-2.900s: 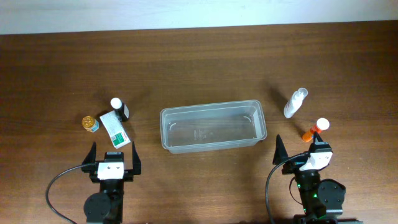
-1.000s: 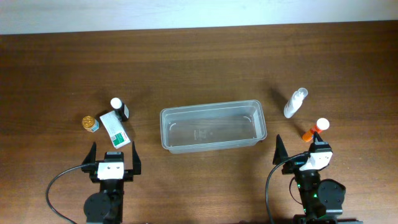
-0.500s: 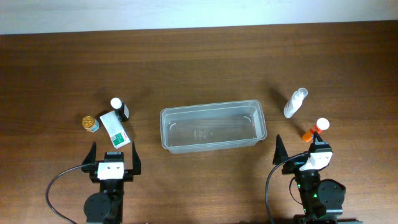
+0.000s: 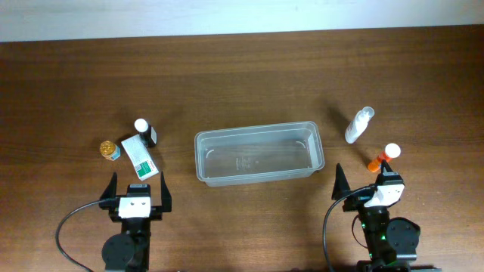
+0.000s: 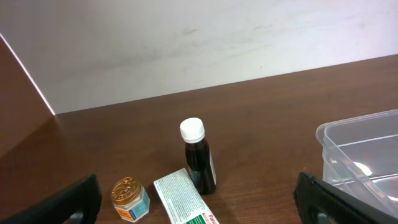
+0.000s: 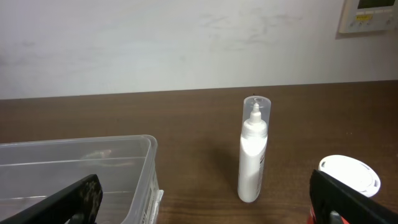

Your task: Pack container

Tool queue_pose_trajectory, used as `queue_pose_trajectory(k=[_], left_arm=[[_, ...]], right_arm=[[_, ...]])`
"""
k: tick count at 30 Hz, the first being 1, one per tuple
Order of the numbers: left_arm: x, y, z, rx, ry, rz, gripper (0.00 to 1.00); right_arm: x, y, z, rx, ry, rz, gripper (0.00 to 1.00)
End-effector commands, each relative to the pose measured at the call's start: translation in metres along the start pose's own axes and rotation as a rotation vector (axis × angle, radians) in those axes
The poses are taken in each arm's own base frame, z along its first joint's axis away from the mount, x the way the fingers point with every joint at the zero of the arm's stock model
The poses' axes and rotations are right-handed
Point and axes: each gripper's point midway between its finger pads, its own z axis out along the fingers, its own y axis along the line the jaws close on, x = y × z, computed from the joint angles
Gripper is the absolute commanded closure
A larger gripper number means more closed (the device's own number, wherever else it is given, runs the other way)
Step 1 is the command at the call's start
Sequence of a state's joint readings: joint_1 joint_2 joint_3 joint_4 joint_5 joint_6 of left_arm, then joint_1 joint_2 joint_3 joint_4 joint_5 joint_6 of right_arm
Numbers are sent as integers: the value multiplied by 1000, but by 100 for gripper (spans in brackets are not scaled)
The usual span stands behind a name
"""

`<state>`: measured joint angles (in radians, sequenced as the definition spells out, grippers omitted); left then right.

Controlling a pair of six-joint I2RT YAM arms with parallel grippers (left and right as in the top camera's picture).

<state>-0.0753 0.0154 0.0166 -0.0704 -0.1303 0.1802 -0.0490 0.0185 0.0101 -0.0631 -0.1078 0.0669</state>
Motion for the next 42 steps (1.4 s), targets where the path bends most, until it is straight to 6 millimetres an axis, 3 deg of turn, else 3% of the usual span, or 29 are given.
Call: queue_pose_trajectory(k=[1, 7, 10, 15, 18, 22, 32, 38, 42], left_arm=[[1, -1, 0, 4, -6, 15, 1], [1, 1, 0, -7, -2, 15, 1], [-15, 3, -1, -8, -71, -29, 1], [-30, 5, -3, -1, -90, -231, 1], [-47, 6, -4, 21, -41, -227, 1], [-55, 6, 3, 30, 102, -210, 1], [-74, -6, 53, 113, 535, -171, 1], [-48, -41, 84, 273, 820, -200, 1], [-19, -54, 93, 308, 923, -212, 1]], right_arm=[[2, 1, 0, -10, 6, -5, 2], [2, 2, 0, -12, 7, 129, 2], [-2, 3, -1, -17, 2, 133, 2], [-48, 5, -11, -11, -65, 70, 2], [-76, -6, -16, 78, 22, 71, 2], [-97, -13, -9, 135, 151, 77, 2], [-118, -19, 52, 186, 681, 102, 2], [-110, -27, 107, 195, 922, 82, 2], [-82, -34, 134, 205, 996, 89, 2]])
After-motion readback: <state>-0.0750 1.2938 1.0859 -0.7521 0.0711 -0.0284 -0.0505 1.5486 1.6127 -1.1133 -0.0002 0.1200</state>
